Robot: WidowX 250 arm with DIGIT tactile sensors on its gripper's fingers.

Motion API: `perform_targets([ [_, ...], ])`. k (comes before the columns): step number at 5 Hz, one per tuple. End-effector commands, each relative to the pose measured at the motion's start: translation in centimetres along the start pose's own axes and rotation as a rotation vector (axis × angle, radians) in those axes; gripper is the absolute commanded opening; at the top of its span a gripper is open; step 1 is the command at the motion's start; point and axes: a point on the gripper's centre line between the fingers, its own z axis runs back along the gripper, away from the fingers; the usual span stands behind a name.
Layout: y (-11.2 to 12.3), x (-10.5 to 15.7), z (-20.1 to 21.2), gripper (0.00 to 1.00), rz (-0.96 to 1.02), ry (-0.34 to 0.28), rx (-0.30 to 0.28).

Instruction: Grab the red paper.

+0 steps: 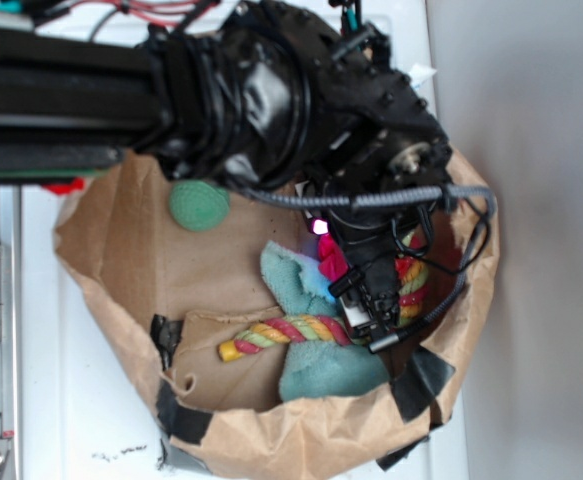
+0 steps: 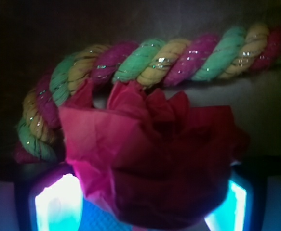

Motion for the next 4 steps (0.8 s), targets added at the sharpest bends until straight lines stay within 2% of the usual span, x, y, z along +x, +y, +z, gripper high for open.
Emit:
perform_targets([
  [1,-1.3,0.3,0.5,1.0,-0.039,-0.025,0.002],
  [2,-1.5,0.8,1.4,0.0,-0.016,-0.075,-0.027],
  [3,-1.6,1.6,2.2,0.0,0.015,-0.099,-0.059],
  [4,-1.6,1.8,2.2,0.0,0.015,-0.094,-0.052],
])
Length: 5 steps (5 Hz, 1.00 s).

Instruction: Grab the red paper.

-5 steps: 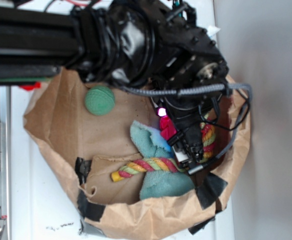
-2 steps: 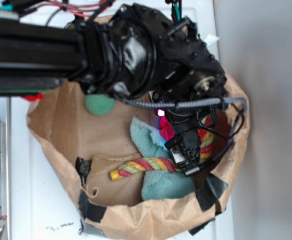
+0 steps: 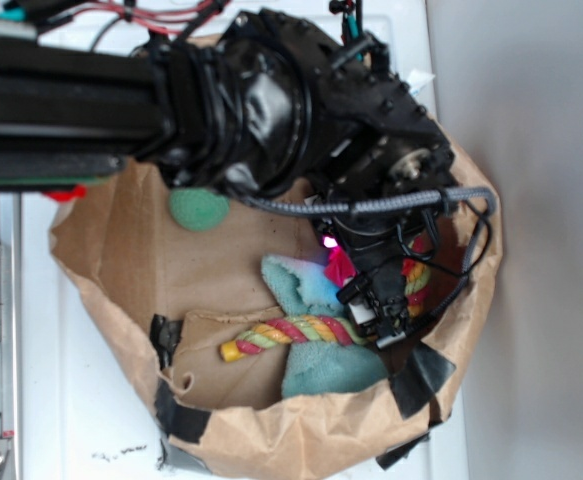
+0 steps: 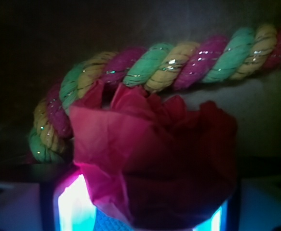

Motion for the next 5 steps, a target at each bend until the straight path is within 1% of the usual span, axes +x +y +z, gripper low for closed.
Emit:
perform_targets([
  [1,-0.9,1.4,1.9,0.0,-0.032,-0.066,-0.009],
  [2,-0.9,1.4,2.0,0.0,-0.026,-0.06,-0.014],
  [3,-0.8,0.4,2.8,0.0,-0.152,-0.018,-0.001],
  [4,-1.9,-1.6,5.1,0.0,-0.391,0.048,-0.034],
  [5,-3.6,-2.9,8.5,0.0,-0.5,0.04,-0.019],
])
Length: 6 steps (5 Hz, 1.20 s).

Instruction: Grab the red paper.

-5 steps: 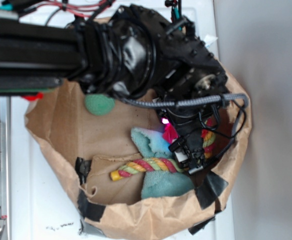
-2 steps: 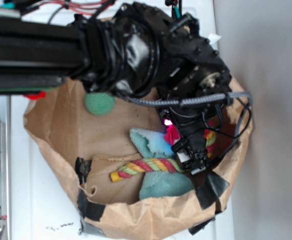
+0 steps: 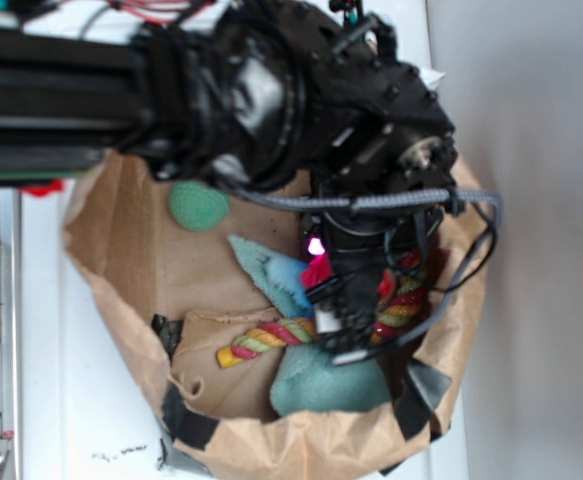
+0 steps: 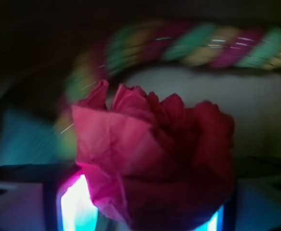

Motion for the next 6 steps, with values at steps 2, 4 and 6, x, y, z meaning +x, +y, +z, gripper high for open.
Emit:
perform_targets([
  [2,-2.3,-2.4,10.0,0.0,-0.104,-0.14,0.271],
  [4,-1.6,-3.3,12.5,0.0,-0.024,-0.176,0.33],
  [6,-2.5,-4.3,12.2,0.0,-0.056,-0.157,0.329],
])
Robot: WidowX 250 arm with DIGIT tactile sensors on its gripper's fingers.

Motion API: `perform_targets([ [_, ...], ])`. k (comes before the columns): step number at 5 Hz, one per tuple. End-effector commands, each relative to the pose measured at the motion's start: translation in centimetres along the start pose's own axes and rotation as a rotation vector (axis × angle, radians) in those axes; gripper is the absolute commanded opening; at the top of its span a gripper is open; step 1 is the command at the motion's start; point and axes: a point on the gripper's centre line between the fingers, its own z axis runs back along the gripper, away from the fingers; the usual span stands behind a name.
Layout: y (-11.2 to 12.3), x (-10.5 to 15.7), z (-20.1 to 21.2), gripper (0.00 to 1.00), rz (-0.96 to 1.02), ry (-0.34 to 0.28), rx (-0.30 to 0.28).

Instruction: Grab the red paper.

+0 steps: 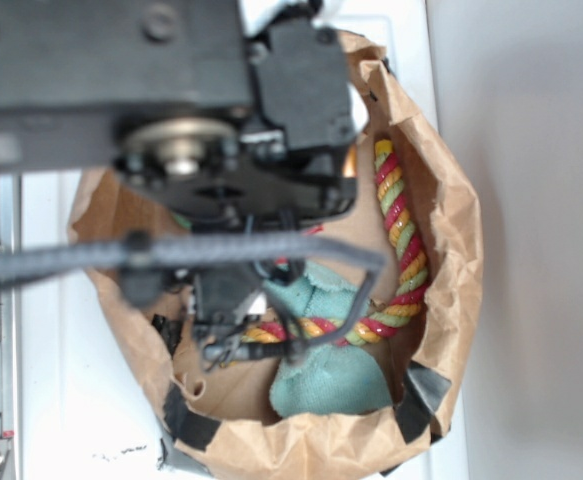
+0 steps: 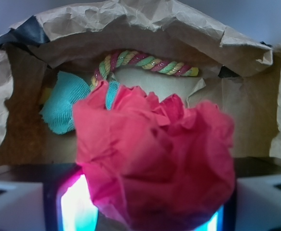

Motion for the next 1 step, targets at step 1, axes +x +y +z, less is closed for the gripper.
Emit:
perform_targets([
  [1,-1.22,1.18,-0.03,0.0,0.008,-0.044,0.117],
])
